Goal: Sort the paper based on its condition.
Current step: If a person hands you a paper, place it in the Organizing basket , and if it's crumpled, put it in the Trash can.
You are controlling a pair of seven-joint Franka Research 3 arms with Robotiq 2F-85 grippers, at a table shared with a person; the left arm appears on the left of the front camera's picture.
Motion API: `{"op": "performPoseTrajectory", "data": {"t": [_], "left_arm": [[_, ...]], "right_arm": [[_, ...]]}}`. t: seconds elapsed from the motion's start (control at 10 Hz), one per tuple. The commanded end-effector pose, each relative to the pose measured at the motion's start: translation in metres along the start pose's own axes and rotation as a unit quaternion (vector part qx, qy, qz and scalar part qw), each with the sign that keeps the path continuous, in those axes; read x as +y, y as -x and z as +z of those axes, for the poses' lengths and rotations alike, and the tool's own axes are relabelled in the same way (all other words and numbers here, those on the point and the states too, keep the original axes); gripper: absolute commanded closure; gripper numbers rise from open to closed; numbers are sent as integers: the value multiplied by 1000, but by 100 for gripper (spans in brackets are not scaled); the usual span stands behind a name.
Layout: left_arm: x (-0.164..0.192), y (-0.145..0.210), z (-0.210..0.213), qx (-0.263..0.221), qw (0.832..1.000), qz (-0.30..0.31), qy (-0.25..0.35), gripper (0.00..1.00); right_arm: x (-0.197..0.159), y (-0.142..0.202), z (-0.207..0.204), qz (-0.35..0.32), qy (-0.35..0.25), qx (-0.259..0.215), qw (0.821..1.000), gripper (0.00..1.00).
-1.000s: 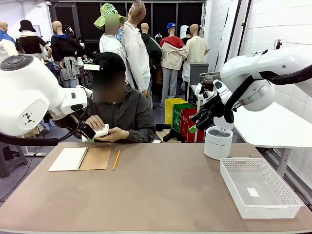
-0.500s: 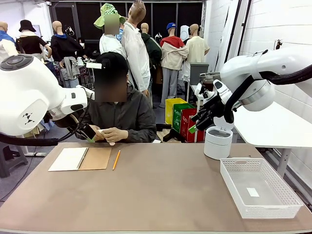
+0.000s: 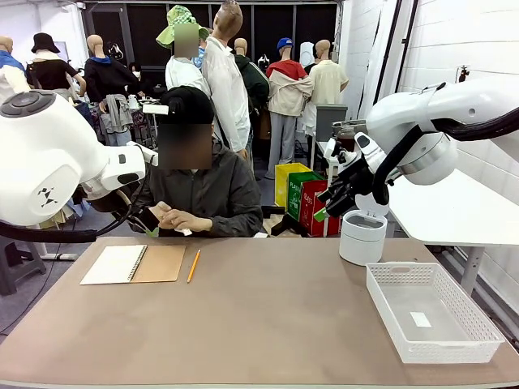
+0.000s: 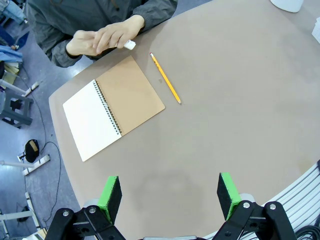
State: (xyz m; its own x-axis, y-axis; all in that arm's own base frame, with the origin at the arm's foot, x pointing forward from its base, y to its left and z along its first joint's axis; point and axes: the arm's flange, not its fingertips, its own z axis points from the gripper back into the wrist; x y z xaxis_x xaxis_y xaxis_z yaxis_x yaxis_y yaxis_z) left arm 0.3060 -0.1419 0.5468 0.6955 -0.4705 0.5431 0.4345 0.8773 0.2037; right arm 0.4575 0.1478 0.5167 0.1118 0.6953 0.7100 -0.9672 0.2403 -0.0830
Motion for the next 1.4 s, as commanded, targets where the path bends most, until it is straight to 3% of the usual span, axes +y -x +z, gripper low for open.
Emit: {"op": "performPoseTrajectory", "data": {"t": [0.0, 1.3], "left_arm": [[1, 0, 0, 1, 1000, -6, 0, 0], [1, 0, 0, 1, 1000, -6, 0, 0]], "right_arm": [[0, -1, 0, -3, -2, -4, 1000, 0], [0, -1, 0, -3, -2, -4, 1000, 0]]}}
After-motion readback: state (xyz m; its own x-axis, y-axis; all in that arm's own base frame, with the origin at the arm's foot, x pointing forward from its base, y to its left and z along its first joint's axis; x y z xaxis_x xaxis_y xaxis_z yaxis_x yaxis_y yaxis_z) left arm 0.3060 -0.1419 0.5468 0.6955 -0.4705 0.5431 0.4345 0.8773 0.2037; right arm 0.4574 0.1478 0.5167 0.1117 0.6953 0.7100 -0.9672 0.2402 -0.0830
